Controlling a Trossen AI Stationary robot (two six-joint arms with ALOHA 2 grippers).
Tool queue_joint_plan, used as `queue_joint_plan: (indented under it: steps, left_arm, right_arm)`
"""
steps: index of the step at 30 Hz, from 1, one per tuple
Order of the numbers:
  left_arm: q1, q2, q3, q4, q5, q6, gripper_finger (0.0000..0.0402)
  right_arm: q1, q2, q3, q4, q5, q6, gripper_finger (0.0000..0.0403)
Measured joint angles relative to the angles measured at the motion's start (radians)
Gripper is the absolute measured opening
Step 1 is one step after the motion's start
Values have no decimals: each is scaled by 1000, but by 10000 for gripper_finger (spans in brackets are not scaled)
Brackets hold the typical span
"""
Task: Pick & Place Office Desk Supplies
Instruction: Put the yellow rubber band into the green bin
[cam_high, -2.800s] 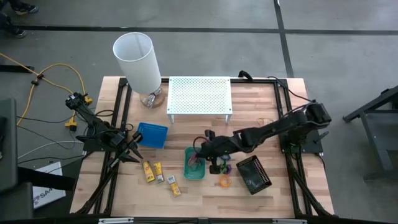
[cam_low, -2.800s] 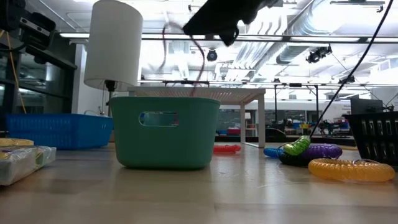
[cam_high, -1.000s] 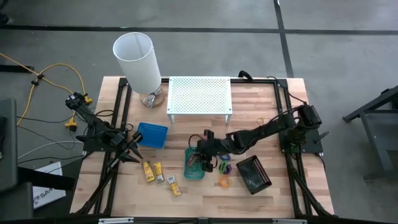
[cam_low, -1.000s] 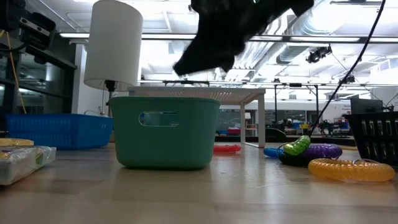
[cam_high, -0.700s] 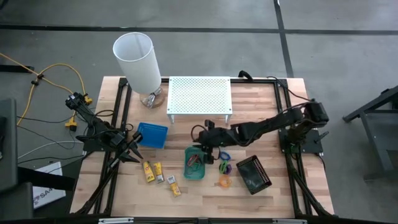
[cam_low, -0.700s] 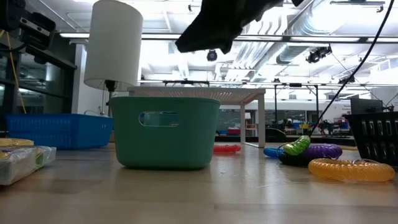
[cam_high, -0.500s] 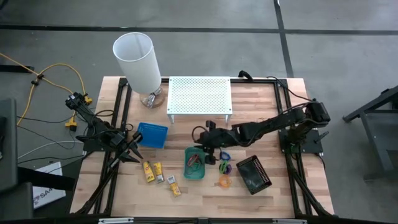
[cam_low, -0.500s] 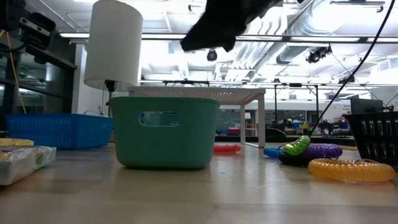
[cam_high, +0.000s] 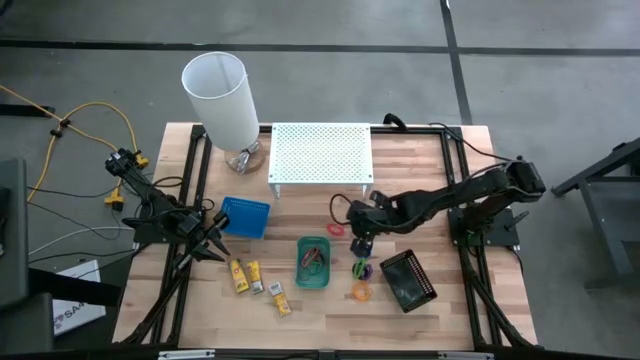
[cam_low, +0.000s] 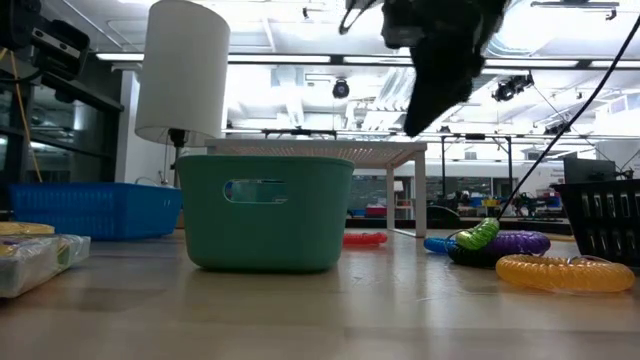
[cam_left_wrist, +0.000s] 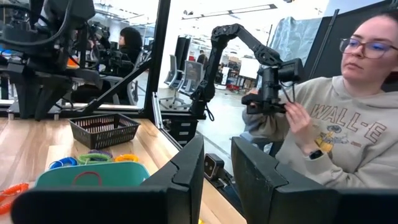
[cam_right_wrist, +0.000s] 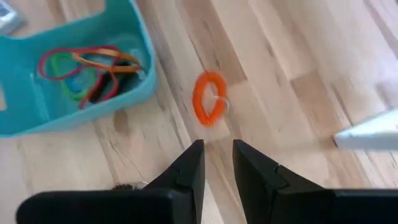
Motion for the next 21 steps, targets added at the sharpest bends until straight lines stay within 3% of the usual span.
queue_joint_plan:
  steps: [8,21]
  left_arm:
    - [0,1,0,0,0,0,79]
    - [0,2,0,0,0,0,79]
  right_arm:
    - [-3,-99,-115,-38,-45,115,71]
    - [-17,-306,-328,-120,-6,277,71]
